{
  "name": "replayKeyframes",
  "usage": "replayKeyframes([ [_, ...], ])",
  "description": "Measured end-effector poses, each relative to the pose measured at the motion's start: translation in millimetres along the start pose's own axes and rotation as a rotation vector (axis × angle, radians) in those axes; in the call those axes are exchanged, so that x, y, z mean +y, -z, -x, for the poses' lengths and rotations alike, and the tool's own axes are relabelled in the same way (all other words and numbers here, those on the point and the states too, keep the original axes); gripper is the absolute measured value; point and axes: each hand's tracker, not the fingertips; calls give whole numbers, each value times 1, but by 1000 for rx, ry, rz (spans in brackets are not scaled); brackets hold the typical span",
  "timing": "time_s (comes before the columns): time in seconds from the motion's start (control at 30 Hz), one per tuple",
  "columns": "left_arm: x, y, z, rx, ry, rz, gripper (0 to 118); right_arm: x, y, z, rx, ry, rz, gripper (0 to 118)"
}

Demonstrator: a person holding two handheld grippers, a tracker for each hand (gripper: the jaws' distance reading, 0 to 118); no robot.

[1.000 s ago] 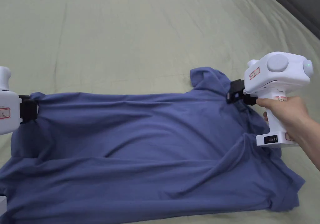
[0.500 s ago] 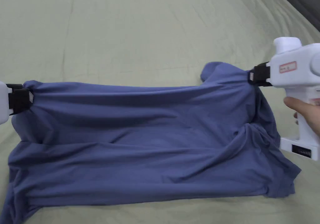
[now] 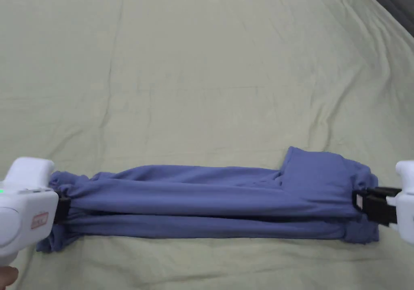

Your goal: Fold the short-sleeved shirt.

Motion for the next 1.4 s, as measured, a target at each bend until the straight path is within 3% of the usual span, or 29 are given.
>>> replayKeyframes([
  [0.2, 0, 13, -11, 39, 46, 19, 6, -11, 26, 2, -6, -10, 38, 6],
  [0.27, 2, 13, -7, 30, 14, 16, 17, -7, 29, 2, -12, -16, 38, 6],
  [0.3, 2, 11, -5, 17, -18, 15, 44, -7, 29, 3, -6, -24, 37, 24],
  [0.33, 2, 7, -1, 5, -51, 16, 64, -5, 26, 4, -7, -16, 39, 60],
  [0.37, 0, 1, 4, -9, -82, 11, 69, -4, 19, 6, -16, 2, 39, 98],
  [0.4, -2, -10, 8, -28, -96, -10, 68, -4, 11, 8, -8, 6, 33, 114],
  [0.57, -7, -101, 26, 47, -160, -283, 69, -2, -63, 34, -15, 23, -215, 114],
  [0.63, -11, -138, 24, 86, -200, -425, 79, -2, -83, 42, -45, 21, -305, 114],
  [0.7, -18, -160, 22, 68, -222, -519, 80, -1, -97, 52, -80, 10, -385, 114],
  [0.73, -23, -169, 20, 43, -213, -570, 77, -2, -103, 56, -90, -8, -419, 113],
  [0.77, -25, -173, 16, 68, -193, -598, 56, -3, -108, 60, -88, -27, -443, 107],
  [0.8, -22, -174, 12, 116, -178, -573, 0, -3, -112, 63, -78, -37, -453, 78],
  [0.83, -24, -174, 6, 173, -163, -557, 0, -1, -113, 67, -69, -31, -448, 33],
  [0.87, -21, -177, 6, 130, -165, -574, 0, -1, -111, 70, -75, -25, -458, 3],
  [1.2, -17, -166, 2, 109, -176, -577, 0, 1, -119, 70, -86, -54, -493, 3],
  [1.23, -17, -160, 4, 96, -196, -590, 10, 1, -117, 71, -77, -49, -488, 3],
  [1.3, -18, -140, 14, 21, -270, -539, 90, 1, -115, 71, -61, -46, -479, 3],
  [1.4, -17, -83, 21, -37, -339, -359, 90, -1, -108, 71, -52, -53, -462, 3],
])
